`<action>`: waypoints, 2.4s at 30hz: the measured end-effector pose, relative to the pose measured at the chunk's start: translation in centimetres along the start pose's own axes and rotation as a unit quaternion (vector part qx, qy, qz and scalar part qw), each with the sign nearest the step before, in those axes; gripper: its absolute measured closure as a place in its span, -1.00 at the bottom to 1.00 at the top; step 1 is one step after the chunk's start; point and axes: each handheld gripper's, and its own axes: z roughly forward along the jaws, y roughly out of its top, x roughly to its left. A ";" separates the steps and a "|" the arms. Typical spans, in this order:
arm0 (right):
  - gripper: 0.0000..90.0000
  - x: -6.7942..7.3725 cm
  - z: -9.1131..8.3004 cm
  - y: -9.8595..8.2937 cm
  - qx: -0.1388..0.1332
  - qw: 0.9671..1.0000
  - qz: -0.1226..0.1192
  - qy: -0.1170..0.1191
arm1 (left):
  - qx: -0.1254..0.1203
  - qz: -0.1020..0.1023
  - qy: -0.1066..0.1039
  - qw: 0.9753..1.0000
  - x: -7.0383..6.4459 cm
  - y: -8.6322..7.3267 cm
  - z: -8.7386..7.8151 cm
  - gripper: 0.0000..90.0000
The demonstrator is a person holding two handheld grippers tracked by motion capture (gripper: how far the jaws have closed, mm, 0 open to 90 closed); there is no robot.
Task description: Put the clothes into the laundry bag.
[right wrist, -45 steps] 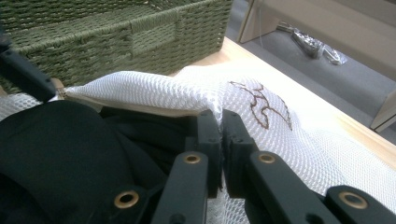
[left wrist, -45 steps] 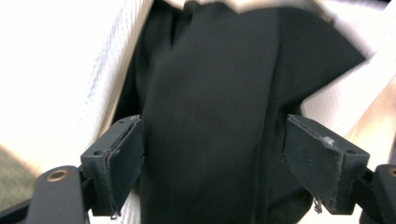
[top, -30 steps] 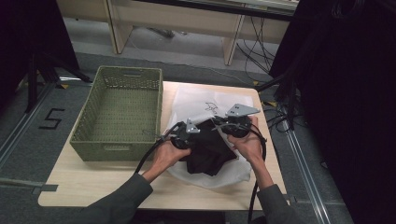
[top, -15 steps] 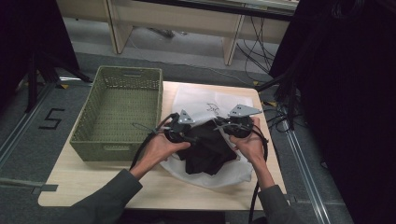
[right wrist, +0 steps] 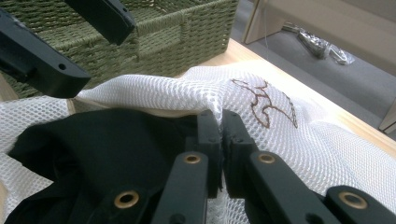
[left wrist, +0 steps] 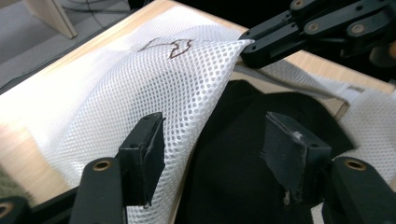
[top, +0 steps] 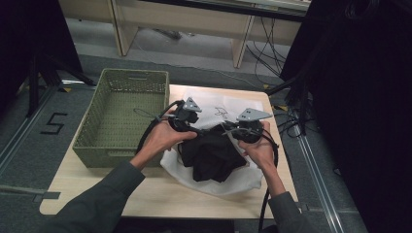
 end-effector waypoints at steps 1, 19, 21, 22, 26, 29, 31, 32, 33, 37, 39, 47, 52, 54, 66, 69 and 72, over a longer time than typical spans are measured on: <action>0.97 0.0 0.0 0.0 0.001 1.000 0.000 0.003 | 0.006 -0.002 0.001 1.000 0.2 0.0 0.3 -0.12; 0.84 0.4 0.0 -0.1 0.002 1.000 0.011 0.012 | 0.048 0.017 -0.007 0.999 2.5 -0.5 3.8 0.90; 0.71 0.6 -0.1 0.0 -0.007 1.000 0.009 0.009 | 0.056 0.024 -0.006 0.998 2.7 -0.3 3.3 0.91; 0.56 0.9 -0.6 0.3 -0.008 1.000 0.015 0.018 | 0.054 0.018 -0.007 0.998 2.8 -0.3 3.2 0.91; 0.24 3.0 -2.8 1.3 -0.006 0.999 0.022 0.046 | 0.053 0.011 -0.004 0.999 3.3 0.1 2.3 0.92; 0.08 5.6 -3.3 0.6 0.003 0.998 0.002 0.070 | 0.059 0.012 -0.007 0.998 3.4 0.2 2.1 0.91; 0.00 6.7 -2.7 -0.2 0.026 0.996 0.003 0.088 | 0.065 0.014 -0.009 0.998 3.3 0.2 1.8 0.91; -0.02 7.3 -1.8 -0.8 0.031 0.995 0.006 0.094 | 0.067 0.017 -0.010 0.998 3.2 0.2 1.7 0.91; -0.04 7.7 -1.2 -1.3 0.043 0.994 0.010 0.103 | 0.067 0.018 -0.011 0.998 3.1 0.2 1.6 0.91; -0.11 8.3 1.1 -3.4 0.084 0.987 0.035 0.129 | 0.070 0.024 -0.013 0.997 3.1 0.2 1.4 0.90; -0.15 8.9 2.3 -4.7 0.113 0.983 0.038 0.139 | 0.069 0.020 -0.015 0.997 3.1 0.2 1.5 0.90; 0.33 9.6 4.9 -7.0 0.192 0.979 0.005 0.070 | 0.080 0.028 -0.028 0.996 2.8 -0.1 1.7 0.91; 0.92 8.1 6.7 -6.8 0.186 0.980 -0.051 0.041 | 0.084 0.034 -0.043 0.995 2.2 -0.2 1.9 0.91; 0.93 7.7 7.3 -6.4 0.186 0.981 -0.047 0.024 | 0.089 0.043 -0.045 0.994 2.1 -0.2 1.9 0.91; 0.86 5.5 7.9 -5.1 0.143 0.989 -0.021 -0.004 | 0.087 0.039 -0.031 0.995 2.6 -0.1 1.8 0.90; 0.75 6.2 5.9 -4.5 0.113 0.993 -0.008 0.023 | 0.084 0.035 -0.027 0.995 2.6 -0.2 1.9 0.90; 0.70 6.8 4.7 -4.5 0.117 0.992 0.017 0.051 | 0.085 0.036 -0.026 0.995 2.6 -0.2 1.8 0.90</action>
